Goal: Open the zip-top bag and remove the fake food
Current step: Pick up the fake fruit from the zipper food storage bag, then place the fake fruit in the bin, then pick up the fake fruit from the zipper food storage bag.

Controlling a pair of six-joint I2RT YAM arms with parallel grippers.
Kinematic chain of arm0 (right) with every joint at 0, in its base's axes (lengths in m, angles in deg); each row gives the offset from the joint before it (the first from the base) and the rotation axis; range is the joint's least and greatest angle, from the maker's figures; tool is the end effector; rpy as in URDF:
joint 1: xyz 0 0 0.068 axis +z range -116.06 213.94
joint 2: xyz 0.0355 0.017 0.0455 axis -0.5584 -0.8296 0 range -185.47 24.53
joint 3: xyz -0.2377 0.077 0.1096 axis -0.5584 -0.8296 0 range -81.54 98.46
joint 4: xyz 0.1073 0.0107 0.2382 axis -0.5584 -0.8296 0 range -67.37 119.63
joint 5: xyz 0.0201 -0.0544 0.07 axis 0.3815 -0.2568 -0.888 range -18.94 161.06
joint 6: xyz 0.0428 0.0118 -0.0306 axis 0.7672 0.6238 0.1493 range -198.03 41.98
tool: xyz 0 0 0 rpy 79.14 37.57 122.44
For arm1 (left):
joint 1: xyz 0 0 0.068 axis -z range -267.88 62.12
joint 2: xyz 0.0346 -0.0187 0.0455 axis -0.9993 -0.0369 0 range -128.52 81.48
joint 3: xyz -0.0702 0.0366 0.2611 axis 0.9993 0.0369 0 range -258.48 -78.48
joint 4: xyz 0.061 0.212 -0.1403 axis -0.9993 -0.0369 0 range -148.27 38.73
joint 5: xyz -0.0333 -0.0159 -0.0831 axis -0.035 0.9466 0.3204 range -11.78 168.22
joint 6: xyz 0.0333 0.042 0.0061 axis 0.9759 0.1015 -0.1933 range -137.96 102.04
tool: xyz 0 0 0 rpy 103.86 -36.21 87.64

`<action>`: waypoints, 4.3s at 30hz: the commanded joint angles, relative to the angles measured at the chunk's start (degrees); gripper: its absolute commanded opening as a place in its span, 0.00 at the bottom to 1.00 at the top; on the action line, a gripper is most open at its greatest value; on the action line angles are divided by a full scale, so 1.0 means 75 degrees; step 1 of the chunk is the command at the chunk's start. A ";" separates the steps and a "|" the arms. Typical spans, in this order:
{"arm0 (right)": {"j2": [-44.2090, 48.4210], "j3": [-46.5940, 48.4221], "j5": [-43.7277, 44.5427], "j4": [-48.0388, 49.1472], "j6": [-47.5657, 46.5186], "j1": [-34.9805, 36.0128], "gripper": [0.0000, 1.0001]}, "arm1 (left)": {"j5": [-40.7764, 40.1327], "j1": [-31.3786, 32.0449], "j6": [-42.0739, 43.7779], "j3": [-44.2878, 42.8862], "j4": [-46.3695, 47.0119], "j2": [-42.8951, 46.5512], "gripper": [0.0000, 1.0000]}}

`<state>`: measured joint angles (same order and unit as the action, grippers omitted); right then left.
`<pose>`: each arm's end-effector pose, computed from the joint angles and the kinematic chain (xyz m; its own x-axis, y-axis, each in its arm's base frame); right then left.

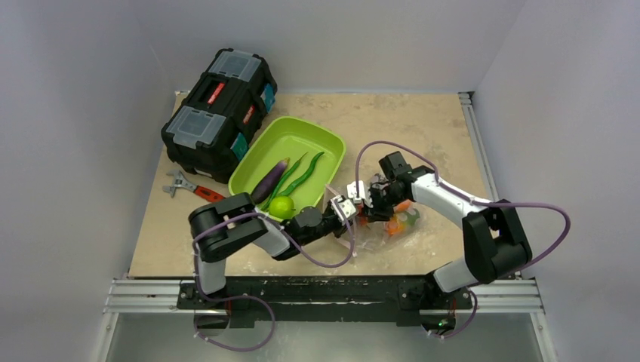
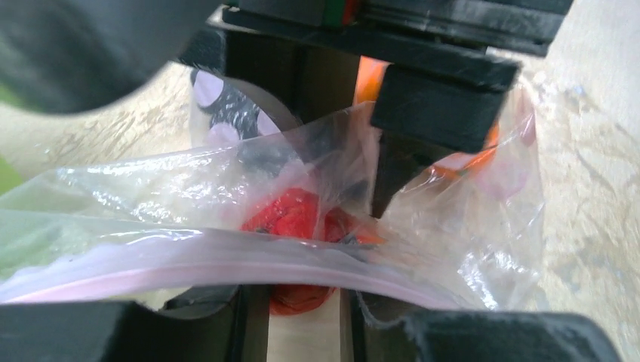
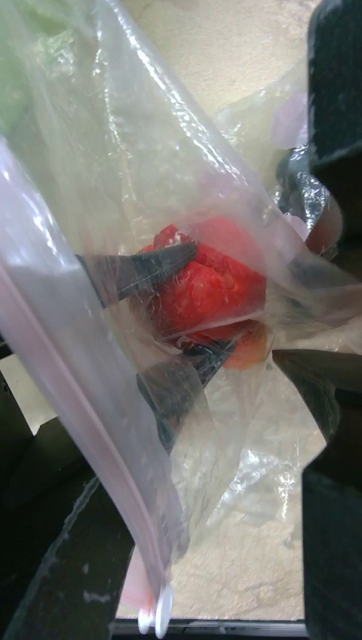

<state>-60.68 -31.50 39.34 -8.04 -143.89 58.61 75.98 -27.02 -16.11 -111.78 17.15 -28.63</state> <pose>0.2318 0.1270 0.1849 0.0975 -0.8093 -0.5792 -0.9952 -0.0742 -0.0638 0.1635 -0.2905 0.1206 -0.0434 0.1441 -0.9886 0.8558 0.5160 0.0376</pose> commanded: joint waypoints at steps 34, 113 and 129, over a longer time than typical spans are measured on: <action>0.0827 -0.0180 -0.0055 0.0828 0.0609 -0.0526 0.00 | -0.0419 -0.0028 -0.1463 0.1129 -0.4901 0.5315 0.00; 0.1717 0.0648 -0.2125 -0.1129 0.0082 -0.1375 0.38 | 0.2912 -0.2576 -0.3084 0.0164 -0.8981 0.7744 0.87; 0.2603 0.0238 -0.0715 -0.2026 -0.0775 -0.2726 0.51 | 0.2248 -0.1050 -0.2282 0.0192 -0.8150 0.6615 0.79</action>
<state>-41.34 -29.49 29.26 -21.92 -146.71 40.05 93.60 -35.87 -34.67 -110.71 -50.06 21.66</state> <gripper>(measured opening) 0.503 0.804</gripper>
